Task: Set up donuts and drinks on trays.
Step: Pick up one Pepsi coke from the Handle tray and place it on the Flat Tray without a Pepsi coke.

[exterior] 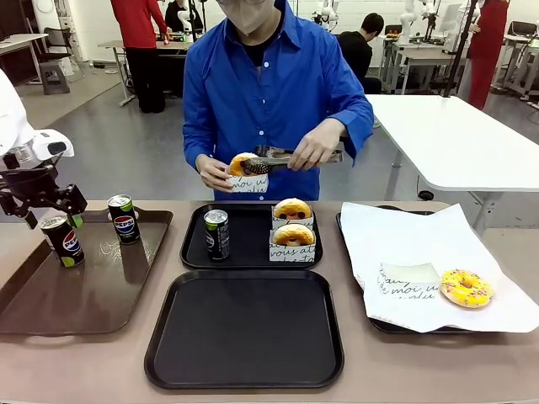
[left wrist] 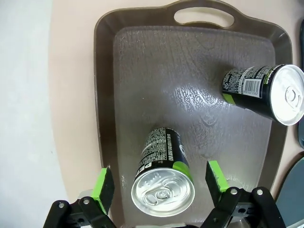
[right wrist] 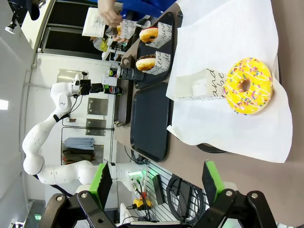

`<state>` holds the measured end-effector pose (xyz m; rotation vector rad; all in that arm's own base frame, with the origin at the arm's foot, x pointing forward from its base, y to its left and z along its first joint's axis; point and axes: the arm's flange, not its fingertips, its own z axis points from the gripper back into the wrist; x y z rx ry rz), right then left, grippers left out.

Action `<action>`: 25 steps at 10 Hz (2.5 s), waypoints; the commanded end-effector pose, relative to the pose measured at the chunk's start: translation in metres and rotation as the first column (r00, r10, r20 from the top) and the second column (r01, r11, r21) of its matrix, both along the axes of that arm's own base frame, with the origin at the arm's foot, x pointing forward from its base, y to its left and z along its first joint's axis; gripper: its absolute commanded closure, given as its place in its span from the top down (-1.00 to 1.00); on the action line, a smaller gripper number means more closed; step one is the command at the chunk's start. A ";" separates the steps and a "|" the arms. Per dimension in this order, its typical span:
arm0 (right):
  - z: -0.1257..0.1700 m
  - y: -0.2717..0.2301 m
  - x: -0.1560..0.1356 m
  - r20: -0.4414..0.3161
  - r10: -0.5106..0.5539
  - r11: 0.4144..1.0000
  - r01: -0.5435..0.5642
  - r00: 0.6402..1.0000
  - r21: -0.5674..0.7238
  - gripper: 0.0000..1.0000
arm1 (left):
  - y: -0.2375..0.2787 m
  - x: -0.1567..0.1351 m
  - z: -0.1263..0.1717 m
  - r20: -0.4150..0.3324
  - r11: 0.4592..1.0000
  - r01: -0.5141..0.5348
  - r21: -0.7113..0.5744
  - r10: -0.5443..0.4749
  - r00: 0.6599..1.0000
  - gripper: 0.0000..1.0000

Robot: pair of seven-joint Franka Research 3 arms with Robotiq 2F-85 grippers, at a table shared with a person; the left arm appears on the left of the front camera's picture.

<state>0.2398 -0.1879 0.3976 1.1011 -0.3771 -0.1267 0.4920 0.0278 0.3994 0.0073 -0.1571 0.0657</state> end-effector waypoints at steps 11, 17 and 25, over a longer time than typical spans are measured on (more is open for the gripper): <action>0.000 0.000 0.001 0.020 0.002 1.000 -0.003 1.000 0.017 1.00 | 0.010 0.008 -0.011 -0.022 1.000 0.013 -0.016 -0.013 1.000 -1.00; 0.000 0.000 0.001 0.020 0.002 1.000 -0.003 1.000 0.017 1.00 | 0.010 0.009 -0.012 -0.071 0.998 -0.028 0.054 0.032 0.997 -1.00; 0.000 0.000 0.001 0.020 0.002 1.000 -0.003 1.000 0.017 1.00 | -0.043 -0.036 0.120 -0.161 0.975 0.204 -0.084 -0.216 0.963 -1.00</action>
